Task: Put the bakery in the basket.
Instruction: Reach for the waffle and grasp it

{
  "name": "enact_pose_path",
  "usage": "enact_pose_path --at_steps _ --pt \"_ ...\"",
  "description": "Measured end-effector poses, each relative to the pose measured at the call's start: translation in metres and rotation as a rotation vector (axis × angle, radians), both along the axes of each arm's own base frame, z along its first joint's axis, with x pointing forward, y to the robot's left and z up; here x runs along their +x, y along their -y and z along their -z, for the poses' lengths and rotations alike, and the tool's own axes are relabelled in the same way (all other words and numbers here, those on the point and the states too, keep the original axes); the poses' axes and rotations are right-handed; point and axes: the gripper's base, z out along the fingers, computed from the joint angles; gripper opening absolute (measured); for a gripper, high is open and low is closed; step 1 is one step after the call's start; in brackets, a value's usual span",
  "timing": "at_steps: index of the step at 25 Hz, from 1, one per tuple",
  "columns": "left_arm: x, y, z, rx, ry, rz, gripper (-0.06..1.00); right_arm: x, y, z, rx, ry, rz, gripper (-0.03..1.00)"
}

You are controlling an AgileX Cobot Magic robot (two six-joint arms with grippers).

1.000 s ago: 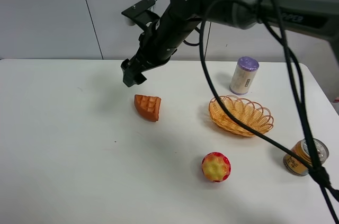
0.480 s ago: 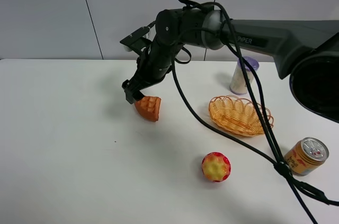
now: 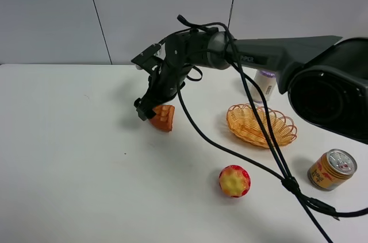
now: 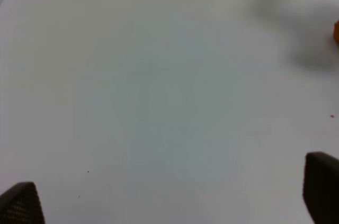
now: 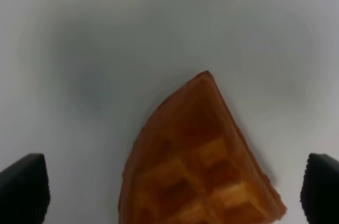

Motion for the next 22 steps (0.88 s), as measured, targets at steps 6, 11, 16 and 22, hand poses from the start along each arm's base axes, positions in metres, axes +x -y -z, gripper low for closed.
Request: enact_pose_path --at_steps 6,11,16,22 --pt "0.0 0.0 0.0 0.0 0.001 0.0 1.0 0.001 -0.001 0.024 -0.026 -0.028 0.001 0.94" --pt "0.0 0.0 0.0 0.0 0.001 0.0 1.0 0.002 -0.001 0.028 -0.025 -0.026 0.002 0.93" --pt "0.0 0.0 0.0 0.0 0.001 0.0 1.0 0.002 0.0 0.029 -0.031 -0.034 0.003 0.83" --pt "0.0 0.0 0.0 0.0 0.001 0.0 1.0 0.002 0.004 0.03 -0.061 -0.052 -0.005 0.68"
